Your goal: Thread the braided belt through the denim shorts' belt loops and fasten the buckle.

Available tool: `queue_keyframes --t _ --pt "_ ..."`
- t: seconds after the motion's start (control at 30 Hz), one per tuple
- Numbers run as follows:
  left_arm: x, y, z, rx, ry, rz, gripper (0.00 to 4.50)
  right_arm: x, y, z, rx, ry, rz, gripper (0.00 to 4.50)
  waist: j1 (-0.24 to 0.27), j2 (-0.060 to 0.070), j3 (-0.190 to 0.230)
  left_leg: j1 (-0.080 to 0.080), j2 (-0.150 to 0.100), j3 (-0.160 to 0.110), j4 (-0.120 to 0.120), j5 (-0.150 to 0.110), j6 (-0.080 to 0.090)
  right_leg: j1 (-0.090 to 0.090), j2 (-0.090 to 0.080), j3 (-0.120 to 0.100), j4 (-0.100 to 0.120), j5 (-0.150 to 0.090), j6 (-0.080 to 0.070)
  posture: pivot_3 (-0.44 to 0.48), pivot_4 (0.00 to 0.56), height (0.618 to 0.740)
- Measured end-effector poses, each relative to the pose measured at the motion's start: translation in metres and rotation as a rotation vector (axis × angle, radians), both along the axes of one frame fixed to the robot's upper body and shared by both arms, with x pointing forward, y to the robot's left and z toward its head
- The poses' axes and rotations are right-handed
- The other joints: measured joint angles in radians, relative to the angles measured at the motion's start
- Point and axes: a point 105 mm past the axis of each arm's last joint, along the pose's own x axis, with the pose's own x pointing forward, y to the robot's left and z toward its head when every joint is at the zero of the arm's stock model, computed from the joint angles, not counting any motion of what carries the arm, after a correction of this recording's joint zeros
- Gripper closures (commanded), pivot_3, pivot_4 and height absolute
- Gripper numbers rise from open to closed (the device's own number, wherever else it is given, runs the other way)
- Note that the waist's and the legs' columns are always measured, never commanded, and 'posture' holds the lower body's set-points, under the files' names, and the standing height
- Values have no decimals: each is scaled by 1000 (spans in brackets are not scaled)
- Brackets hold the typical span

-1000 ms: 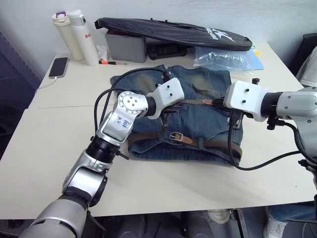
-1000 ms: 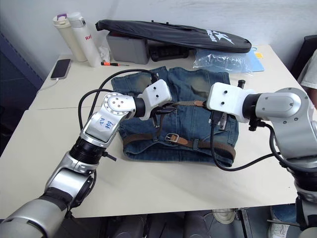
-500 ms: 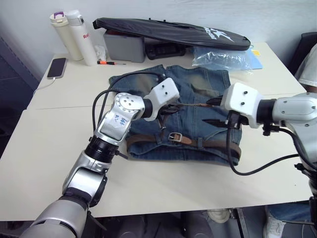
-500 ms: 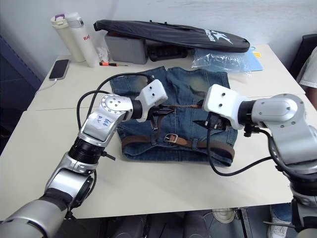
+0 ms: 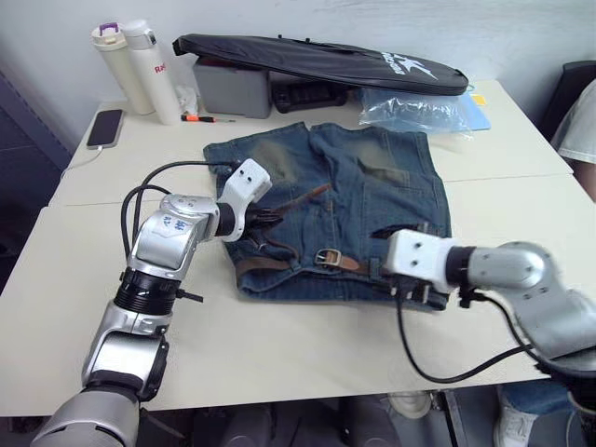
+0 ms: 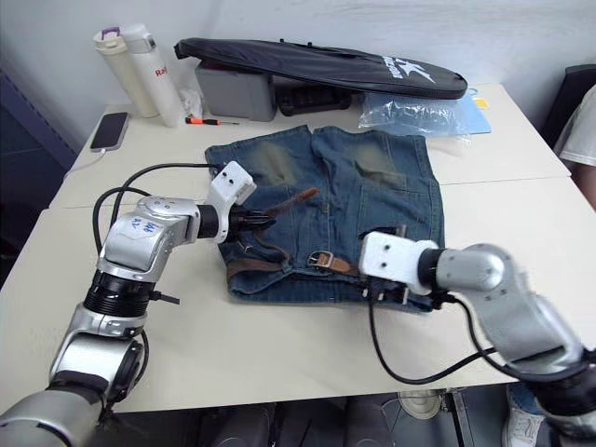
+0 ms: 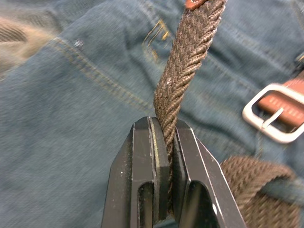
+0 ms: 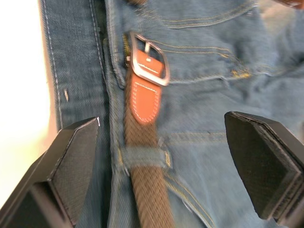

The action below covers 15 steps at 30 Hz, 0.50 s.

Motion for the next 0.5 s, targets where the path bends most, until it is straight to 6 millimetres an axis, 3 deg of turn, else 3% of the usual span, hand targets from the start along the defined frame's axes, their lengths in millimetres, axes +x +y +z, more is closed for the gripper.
queue_keyframes --t 0.27,0.4,0.5 --pt "2 14 0 76 -35 -23 4500 9 12 -23 -36 -49 7 28 0 0 0 0 0 0 0 0 0 0 0 0 0 0 0 0 150 740" --pt "4 17 -1 82 -35 -25 4500 14 17 -23 -5 -78 -19 28 -7 0 0 0 0 0 0 0 0 0 0 0 0 0 0 0 150 740" --pt "3 16 0 90 -40 -36 4500 18 20 -21 14 -94 -33 856 -13 0 0 0 0 0 -1 0 0 0 0 0 0 0 0 0 150 740"
